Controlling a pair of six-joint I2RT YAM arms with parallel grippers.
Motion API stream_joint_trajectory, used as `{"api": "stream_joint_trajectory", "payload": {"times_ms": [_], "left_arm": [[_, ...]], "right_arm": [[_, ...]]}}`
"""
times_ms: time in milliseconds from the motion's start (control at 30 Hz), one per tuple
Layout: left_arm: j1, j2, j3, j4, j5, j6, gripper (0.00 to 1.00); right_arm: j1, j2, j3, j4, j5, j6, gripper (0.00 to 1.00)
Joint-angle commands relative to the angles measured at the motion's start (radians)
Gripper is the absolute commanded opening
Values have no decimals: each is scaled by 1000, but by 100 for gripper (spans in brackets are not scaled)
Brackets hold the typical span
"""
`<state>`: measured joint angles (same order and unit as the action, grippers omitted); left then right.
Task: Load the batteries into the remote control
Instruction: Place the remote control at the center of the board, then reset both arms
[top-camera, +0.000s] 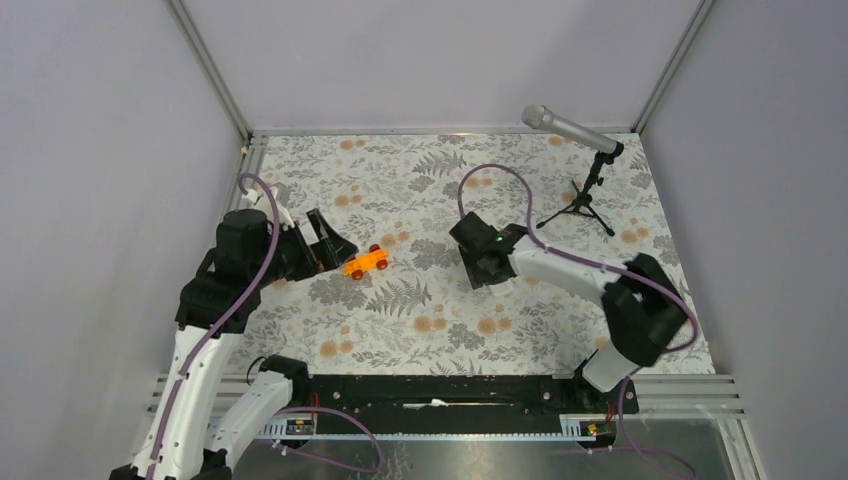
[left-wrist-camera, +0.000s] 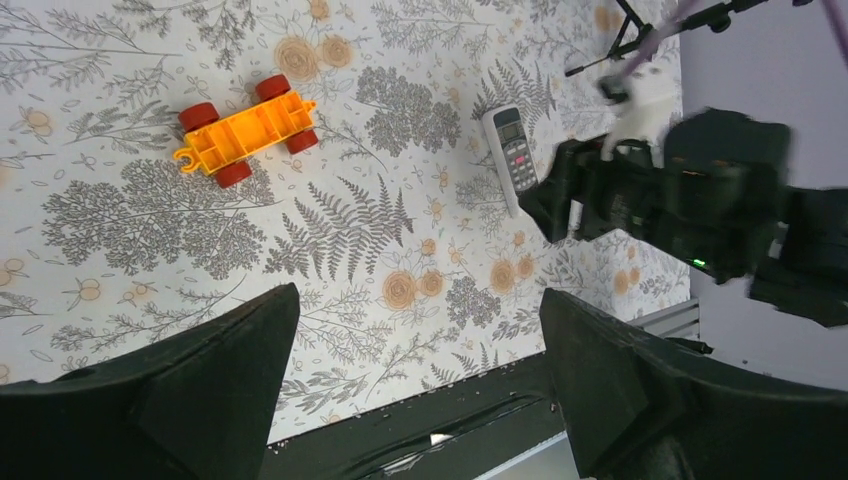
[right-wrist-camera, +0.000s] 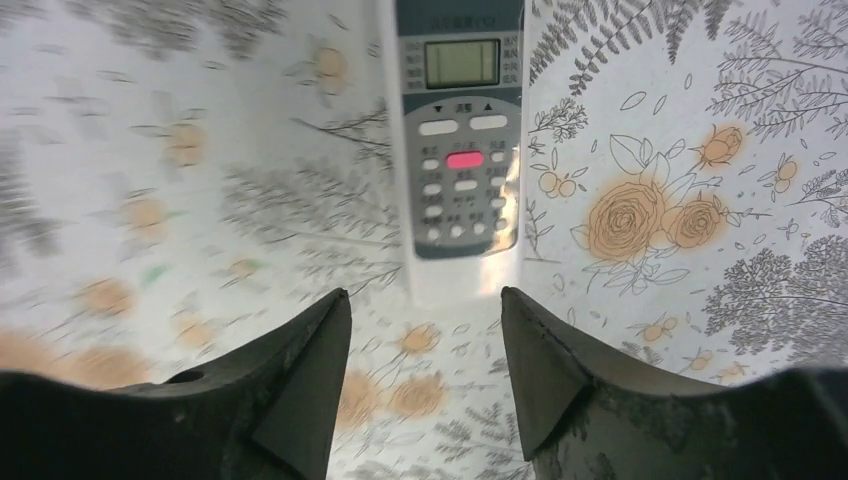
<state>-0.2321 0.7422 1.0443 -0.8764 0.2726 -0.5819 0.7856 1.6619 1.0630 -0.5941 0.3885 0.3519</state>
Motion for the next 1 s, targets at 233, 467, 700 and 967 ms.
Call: {"api": "stream_joint_trajectory", "payload": {"times_ms": [233, 467, 700, 967], "left_arm": [[2, -62, 228, -182, -282, 39, 99], [3, -214, 256, -236, -450, 48, 99], [3, -316, 239, -274, -529, 46, 99], [3, -323, 247, -282, -567, 36, 99]], "right_arm": [[6, -641, 13, -141, 191, 190, 76], [6, -980, 139, -294, 557, 158, 100], [6, -1109, 162, -191, 677, 5, 99], [7, -1133, 119, -115, 674, -11, 100]]}}
